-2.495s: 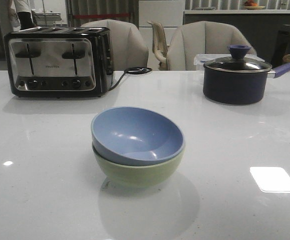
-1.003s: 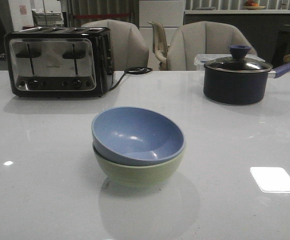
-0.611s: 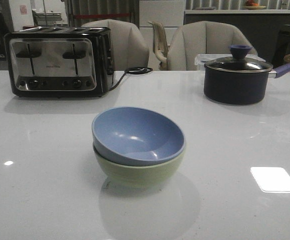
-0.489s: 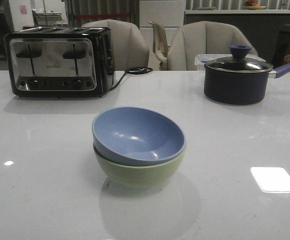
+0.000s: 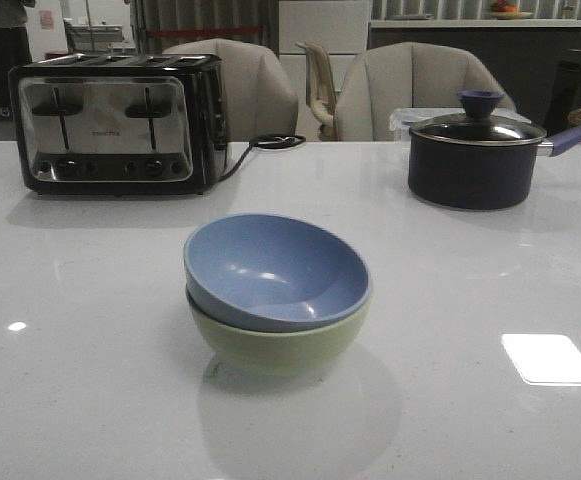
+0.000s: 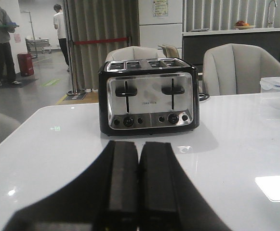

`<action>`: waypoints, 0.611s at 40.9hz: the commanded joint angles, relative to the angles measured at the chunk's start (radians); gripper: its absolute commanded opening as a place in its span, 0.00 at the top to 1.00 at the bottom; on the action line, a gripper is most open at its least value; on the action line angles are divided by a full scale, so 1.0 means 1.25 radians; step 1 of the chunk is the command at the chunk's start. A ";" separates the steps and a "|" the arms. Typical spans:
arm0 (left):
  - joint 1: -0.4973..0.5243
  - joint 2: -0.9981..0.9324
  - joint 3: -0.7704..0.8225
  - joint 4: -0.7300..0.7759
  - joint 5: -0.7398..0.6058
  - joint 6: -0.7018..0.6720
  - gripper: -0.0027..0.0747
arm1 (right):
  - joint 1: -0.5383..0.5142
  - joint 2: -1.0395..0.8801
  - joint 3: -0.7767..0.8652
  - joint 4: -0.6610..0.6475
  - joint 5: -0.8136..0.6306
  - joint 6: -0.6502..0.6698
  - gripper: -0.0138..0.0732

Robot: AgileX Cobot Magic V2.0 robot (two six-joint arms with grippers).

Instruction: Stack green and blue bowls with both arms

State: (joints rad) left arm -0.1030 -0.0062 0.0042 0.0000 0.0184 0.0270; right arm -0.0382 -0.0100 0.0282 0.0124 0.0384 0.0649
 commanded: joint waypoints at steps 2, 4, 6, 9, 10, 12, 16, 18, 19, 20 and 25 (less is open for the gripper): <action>-0.004 -0.013 0.005 0.000 -0.070 -0.006 0.84 | 0.001 -0.015 -0.004 -0.010 -0.099 0.013 0.80; -0.004 -0.013 0.005 0.000 -0.070 -0.006 0.84 | 0.001 -0.015 -0.004 -0.010 -0.101 0.021 0.80; -0.004 -0.013 0.005 0.000 -0.070 -0.006 0.84 | 0.001 -0.015 -0.004 -0.010 -0.105 0.025 0.80; -0.004 -0.013 0.005 0.000 -0.070 -0.006 0.84 | 0.001 -0.015 -0.004 -0.010 -0.104 0.025 0.80; -0.004 -0.013 0.005 0.000 -0.070 -0.006 0.84 | 0.001 -0.015 -0.004 -0.010 -0.104 0.025 0.80; -0.004 -0.013 0.005 0.000 -0.070 -0.006 0.84 | 0.001 -0.015 -0.004 -0.010 -0.104 0.025 0.80; -0.004 -0.013 0.005 0.000 -0.070 -0.006 0.84 | 0.001 -0.015 -0.004 -0.010 -0.104 0.025 0.80; -0.004 -0.013 0.005 0.000 -0.070 -0.006 0.84 | 0.001 -0.015 -0.004 -0.016 -0.104 0.025 0.80; -0.004 -0.013 0.005 0.000 -0.070 -0.006 0.84 | 0.001 -0.015 -0.004 -0.021 -0.104 0.025 0.80; -0.004 -0.013 0.005 0.000 -0.070 -0.006 0.84 | 0.001 -0.015 -0.004 -0.026 -0.104 0.025 0.80; -0.004 -0.013 0.005 0.000 -0.070 -0.006 0.84 | 0.001 -0.015 -0.004 -0.071 -0.104 0.025 0.80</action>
State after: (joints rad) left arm -0.1030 -0.0062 0.0042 0.0000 0.0184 0.0270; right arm -0.0382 -0.0100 0.0282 -0.0326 0.0000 0.0947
